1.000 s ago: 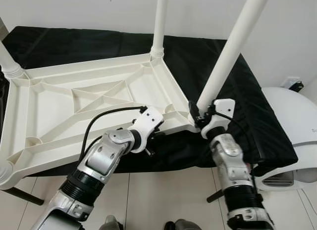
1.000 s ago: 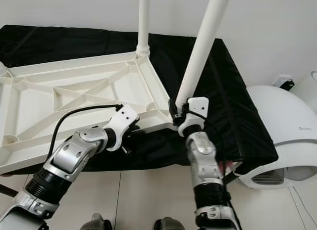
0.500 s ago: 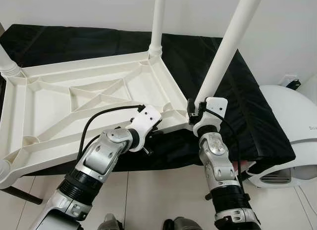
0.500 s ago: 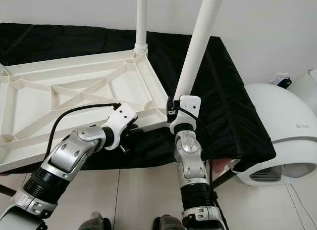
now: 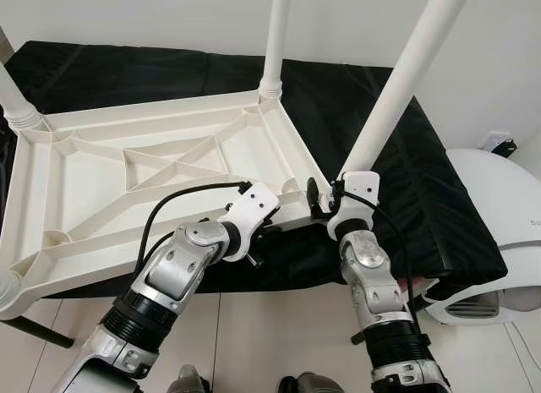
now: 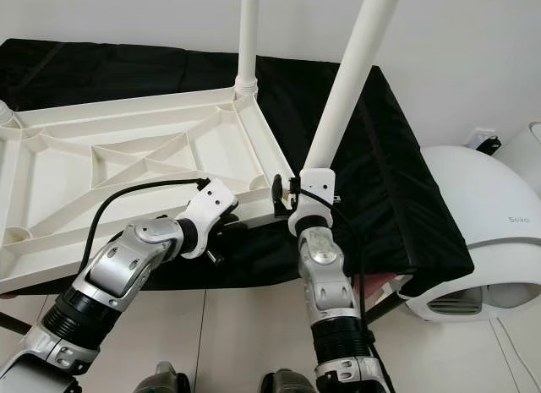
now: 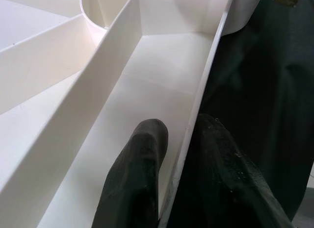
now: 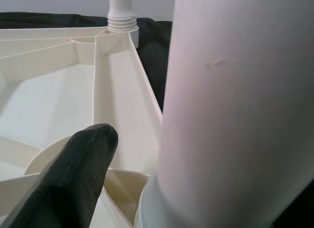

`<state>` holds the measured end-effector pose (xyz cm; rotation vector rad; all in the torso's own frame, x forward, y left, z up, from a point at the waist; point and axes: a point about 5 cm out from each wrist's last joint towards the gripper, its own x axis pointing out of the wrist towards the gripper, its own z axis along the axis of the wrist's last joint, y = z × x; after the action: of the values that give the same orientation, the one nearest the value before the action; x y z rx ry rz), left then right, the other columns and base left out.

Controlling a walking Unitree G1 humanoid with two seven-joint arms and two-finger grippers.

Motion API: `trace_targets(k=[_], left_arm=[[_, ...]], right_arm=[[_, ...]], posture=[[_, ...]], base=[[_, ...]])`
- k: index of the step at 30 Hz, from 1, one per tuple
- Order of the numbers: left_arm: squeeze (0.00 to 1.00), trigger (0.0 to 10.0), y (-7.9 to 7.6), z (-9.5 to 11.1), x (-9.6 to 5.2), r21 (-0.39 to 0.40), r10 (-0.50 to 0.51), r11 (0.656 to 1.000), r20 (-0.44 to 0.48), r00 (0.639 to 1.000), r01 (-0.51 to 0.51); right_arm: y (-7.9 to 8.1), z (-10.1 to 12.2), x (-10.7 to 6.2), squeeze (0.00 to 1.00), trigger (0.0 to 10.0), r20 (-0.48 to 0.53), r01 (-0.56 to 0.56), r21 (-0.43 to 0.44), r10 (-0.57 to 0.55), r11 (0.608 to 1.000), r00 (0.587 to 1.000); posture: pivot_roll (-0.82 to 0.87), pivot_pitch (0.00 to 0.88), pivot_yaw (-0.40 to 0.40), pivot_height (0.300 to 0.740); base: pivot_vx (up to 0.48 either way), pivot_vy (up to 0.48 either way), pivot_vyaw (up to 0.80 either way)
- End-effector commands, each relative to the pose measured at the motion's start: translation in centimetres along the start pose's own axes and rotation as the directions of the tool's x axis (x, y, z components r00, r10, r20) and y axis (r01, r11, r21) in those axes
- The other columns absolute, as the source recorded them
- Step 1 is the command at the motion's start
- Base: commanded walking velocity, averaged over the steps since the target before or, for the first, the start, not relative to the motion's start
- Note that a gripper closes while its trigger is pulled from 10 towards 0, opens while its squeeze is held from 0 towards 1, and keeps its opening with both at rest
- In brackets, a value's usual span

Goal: Building children table

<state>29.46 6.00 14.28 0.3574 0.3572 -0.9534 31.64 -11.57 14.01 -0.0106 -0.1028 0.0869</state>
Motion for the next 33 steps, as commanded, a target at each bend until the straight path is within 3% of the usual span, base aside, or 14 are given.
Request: trace_targets(k=[1, 4, 8, 13, 19, 23, 25, 27, 29, 30, 33], left_arm=[[0.0, 10.0, -1.4, 0.5, 0.5, 0.018, -0.087, 0.996, 0.023, 0.996, 0.086], [0.0, 10.0, -1.4, 0.5, 0.5, 0.02, -0.088, 0.996, 0.022, 0.996, 0.087], [0.0, 10.0, -1.4, 0.5, 0.4, 0.024, -0.091, 0.996, 0.02, 0.996, 0.091], [0.0, 10.0, -1.4, 0.6, 0.4, 0.026, -0.095, 0.995, 0.021, 0.995, 0.095], [0.0, 10.0, -1.4, 0.6, 0.4, 0.025, -0.097, 0.995, 0.02, 0.995, 0.097], [0.0, 10.0, -1.4, 0.7, 0.5, 0.026, -0.099, 0.995, 0.021, 0.995, 0.099], [0.0, 10.0, -1.4, 0.7, 0.5, 0.025, -0.1, 0.995, 0.021, 0.995, 0.099], [0.0, 10.0, -1.4, 0.8, 0.5, 0.025, -0.1, 0.995, 0.022, 0.995, 0.1], [0.0, 10.0, -1.4, 0.8, 0.5, 0.025, -0.1, 0.995, 0.022, 0.995, 0.1], [0.0, 10.0, -1.3, 0.8, 0.5, 0.026, -0.1, 0.995, 0.022, 0.995, 0.1], [0.0, 10.0, -1.3, 0.8, 0.5, 0.026, -0.1, 0.995, 0.022, 0.995, 0.1]], right_arm=[[-0.3, -0.4, -0.1, 1.0, 10.0, -0.005, -0.035, 0.016, 0.035, 0.999, 0.999], [-0.9, -0.1, 0.0, 1.0, 10.0, 0.013, -0.065, 0.039, 0.065, 0.997, 0.998], [-3.6, 0.2, 0.2, 1.0, 10.0, 0.052, -0.188, 0.04, 0.186, 0.981, 0.981], [-5.8, 0.0, 0.4, 1.0, 10.0, 0.044, -0.275, -0.003, 0.275, 0.961, 0.961], [-6.7, -0.1, 0.4, 1.0, 10.0, 0.038, -0.358, 0.003, 0.358, 0.934, 0.933], [-7.4, -0.8, 0.1, 1.0, 10.0, -0.007, -0.532, 0.042, 0.533, 0.846, 0.846], [-7.4, -0.8, 0.1, 1.0, 10.0, -0.004, -0.55, 0.05, 0.551, 0.834, 0.835], [-7.7, -1.0, -0.2, 0.99, 10.0, -0.031, -0.62, 0.046, 0.622, 0.783, 0.782], [-7.7, -1.0, -0.2, 0.99, 10.0, -0.031, -0.62, 0.046, 0.622, 0.783, 0.782], [-8.3, -1.0, -0.1, 0.0, 10.0, -0.063, -0.672, 0.034, 0.673, 0.74, 0.737], [-8.7, -0.7, 0.2, 0.0, 10.0, -0.075, -0.691, 0.019, 0.691, 0.722, 0.719]], posture=[[0.0, 0.024, -0.092, 0.74], [0.0, 0.024, -0.089, 0.74], [0.0, 0.026, -0.085, 0.74], [-0.01, 0.031, -0.078, 0.74], [-0.01, 0.033, -0.075, 0.74], [-0.02, 0.04, -0.066, 0.74], [-0.02, 0.04, -0.066, 0.74], [-0.02, 0.046, -0.06, 0.74], [-0.02, 0.046, -0.06, 0.74], [-0.02, 0.049, -0.055, 0.74], [-0.02, 0.049, -0.055, 0.74]], base=[[0.0, 0.0, 0.0], [0.0, 0.0, 0.0], [0.0, 0.0, 0.0], [0.0, 0.0, 0.0], [0.0, 0.0, 0.0], [0.0, 0.0, 0.0], [0.0, 0.0, 0.0], [0.0, 0.0, 0.0], [0.0, 0.0, 0.0], [0.0, 0.0, 0.0], [0.0, 0.0, 0.0]])
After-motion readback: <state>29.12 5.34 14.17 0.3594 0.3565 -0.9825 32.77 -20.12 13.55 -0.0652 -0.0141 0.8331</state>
